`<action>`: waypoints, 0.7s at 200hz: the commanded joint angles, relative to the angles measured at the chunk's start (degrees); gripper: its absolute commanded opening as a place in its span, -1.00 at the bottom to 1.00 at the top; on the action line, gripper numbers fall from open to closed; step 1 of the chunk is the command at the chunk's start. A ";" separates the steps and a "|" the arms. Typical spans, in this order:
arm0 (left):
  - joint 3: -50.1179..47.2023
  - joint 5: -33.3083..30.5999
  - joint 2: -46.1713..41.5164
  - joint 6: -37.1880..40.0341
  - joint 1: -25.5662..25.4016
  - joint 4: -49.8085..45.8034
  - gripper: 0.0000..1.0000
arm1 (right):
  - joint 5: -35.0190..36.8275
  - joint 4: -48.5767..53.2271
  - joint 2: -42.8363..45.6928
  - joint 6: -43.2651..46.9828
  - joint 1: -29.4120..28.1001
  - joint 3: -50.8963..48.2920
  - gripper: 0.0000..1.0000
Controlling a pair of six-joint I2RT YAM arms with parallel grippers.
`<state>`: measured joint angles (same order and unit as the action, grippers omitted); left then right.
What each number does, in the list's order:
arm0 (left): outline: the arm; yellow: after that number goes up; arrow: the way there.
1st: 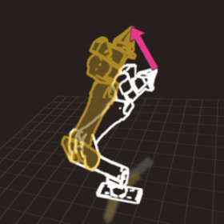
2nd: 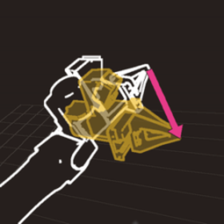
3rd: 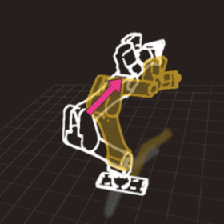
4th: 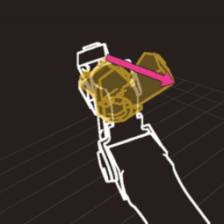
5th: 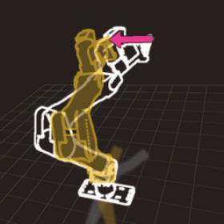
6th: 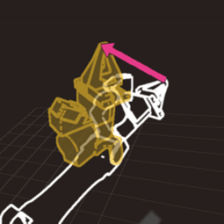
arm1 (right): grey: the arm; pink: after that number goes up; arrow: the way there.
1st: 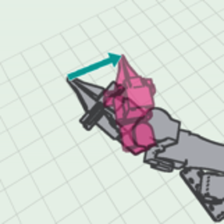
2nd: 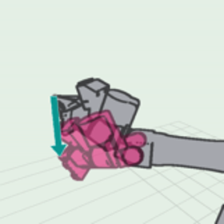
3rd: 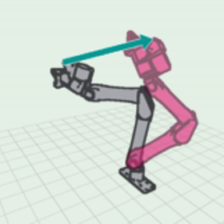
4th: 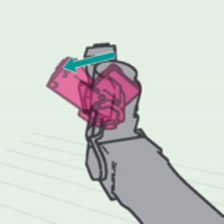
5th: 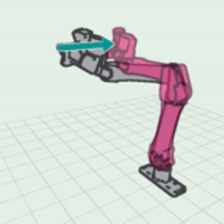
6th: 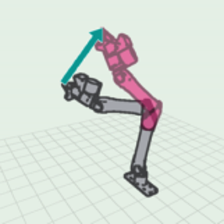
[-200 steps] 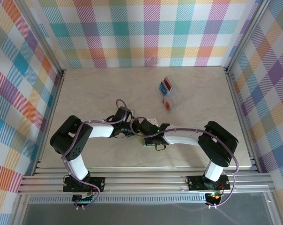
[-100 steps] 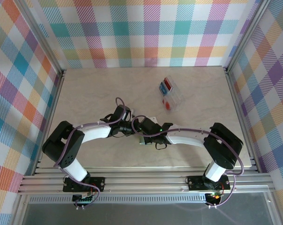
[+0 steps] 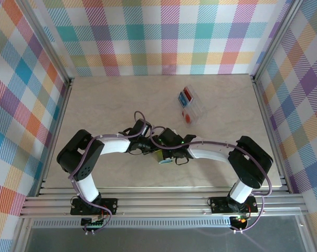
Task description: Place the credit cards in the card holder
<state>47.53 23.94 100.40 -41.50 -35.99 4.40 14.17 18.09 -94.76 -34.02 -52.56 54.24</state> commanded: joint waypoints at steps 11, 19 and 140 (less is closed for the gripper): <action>-1.63 -8.83 0.35 0.33 -0.22 -11.35 -1.00 | -1.83 -4.48 4.60 -0.90 4.25 -4.17 -1.00; -1.97 -9.50 -0.06 0.74 -0.22 -11.47 -1.00 | -2.95 -5.49 5.00 -1.41 5.09 -5.32 -1.00; -2.22 -7.14 4.89 3.06 -0.31 -7.74 -1.00 | 0.29 -8.27 10.36 4.27 3.71 -8.44 -0.67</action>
<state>47.53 21.69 100.44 -40.45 -36.67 4.08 11.92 10.11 -84.12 -35.20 -46.13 42.59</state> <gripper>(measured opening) 0.051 0.096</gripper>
